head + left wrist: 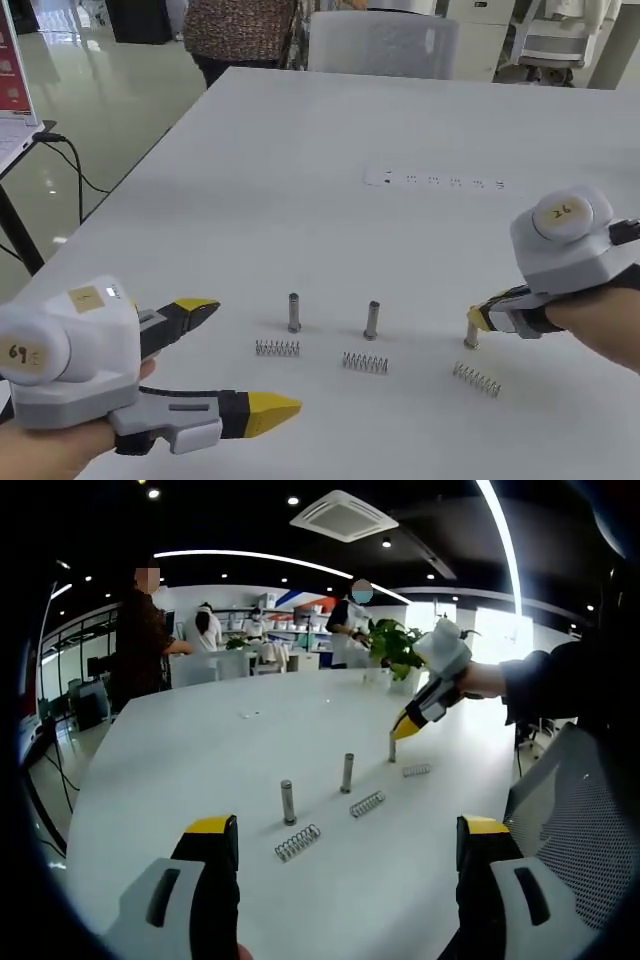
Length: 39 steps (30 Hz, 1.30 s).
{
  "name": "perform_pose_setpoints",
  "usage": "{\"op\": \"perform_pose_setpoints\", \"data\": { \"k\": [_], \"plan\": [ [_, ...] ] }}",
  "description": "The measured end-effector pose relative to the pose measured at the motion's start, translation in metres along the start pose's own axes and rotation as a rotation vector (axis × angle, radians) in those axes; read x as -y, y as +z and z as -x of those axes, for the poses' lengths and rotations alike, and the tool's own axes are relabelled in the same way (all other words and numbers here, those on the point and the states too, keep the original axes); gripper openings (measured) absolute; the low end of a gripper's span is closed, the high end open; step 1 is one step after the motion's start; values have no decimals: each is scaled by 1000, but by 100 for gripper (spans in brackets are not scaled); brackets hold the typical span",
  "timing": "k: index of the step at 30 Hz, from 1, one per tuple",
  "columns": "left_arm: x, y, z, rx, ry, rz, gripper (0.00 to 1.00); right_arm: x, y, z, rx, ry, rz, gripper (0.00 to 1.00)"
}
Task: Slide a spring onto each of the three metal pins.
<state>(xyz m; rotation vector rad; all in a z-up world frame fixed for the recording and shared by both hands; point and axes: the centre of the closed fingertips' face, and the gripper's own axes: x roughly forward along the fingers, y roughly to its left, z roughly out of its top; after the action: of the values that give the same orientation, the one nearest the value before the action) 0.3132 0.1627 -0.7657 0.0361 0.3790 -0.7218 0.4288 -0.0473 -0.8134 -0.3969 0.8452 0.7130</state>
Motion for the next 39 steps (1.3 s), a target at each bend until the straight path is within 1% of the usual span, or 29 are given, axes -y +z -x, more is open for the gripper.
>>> {"op": "perform_pose_setpoints", "data": {
  "k": [10,32,39],
  "plan": [
    [0,0,-1,-3,-1,-3,89,1,-3,2,4,6,-32,10],
    [3,-1,-1,-7,-8,-1,89,-3,-8,5,1,8,-8,11],
    [2,0,-2,-6,-6,-2,89,-2,-7,5,3,11,-4,11]
  ]
}}
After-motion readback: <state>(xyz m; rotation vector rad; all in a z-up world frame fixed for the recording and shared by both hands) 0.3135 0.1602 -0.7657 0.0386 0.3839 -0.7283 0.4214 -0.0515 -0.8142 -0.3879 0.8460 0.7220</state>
